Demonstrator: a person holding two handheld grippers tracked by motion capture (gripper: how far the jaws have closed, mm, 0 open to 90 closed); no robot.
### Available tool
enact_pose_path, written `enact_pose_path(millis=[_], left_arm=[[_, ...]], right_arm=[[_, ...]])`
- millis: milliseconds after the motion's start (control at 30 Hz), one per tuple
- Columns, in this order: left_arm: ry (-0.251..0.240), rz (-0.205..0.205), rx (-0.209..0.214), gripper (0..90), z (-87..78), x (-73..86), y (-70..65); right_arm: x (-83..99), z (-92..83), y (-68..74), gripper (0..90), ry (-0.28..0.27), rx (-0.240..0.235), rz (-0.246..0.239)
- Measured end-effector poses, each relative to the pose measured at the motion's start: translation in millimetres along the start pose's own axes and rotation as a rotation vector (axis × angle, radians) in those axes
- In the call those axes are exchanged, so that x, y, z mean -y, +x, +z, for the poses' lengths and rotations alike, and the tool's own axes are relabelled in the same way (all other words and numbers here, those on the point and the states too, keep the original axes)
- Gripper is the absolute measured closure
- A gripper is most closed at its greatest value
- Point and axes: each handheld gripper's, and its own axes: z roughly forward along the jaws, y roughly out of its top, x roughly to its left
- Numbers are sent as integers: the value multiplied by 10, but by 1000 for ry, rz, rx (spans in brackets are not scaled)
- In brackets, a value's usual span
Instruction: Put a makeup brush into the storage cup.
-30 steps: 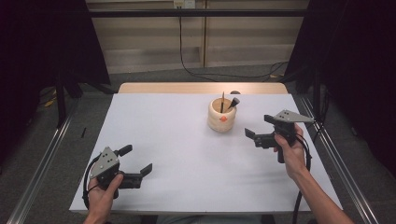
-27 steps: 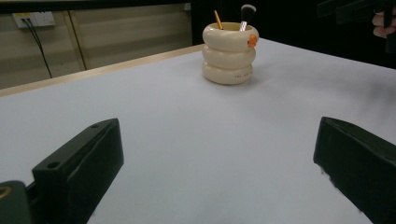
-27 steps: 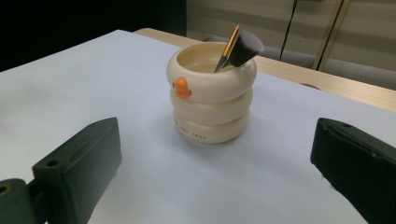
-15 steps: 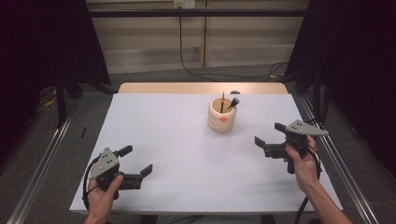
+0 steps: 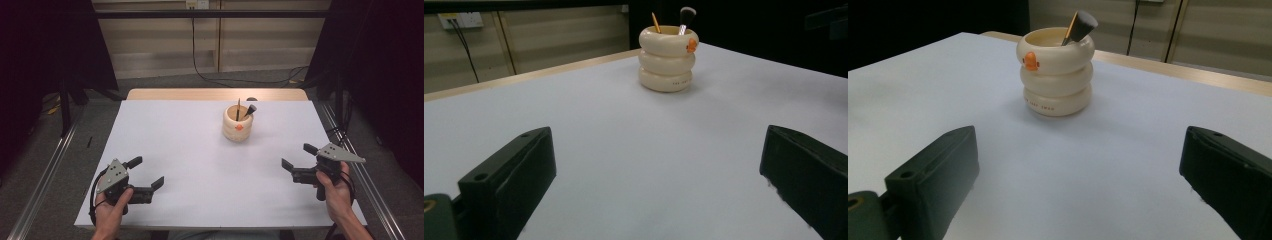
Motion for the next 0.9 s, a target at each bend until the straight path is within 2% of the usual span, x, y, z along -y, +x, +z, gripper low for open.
enact_pose_path(millis=[233,433,667,900], left_arm=[[-5,-15,-14,15,-11,3,16],[-3,-11,-10,16,-17,-1,18],[-16,-15,-6,15,-40,-5,19],[-15,-17,-6,15,-32,-3,26]], right_arm=[[77,-127,13,20,-6,0,7],[130,-218,-2,17,-35,0,10],[212,-196,37,9,-1,-28,-24],[198,-200,-7,11,-11,-21,-11]])
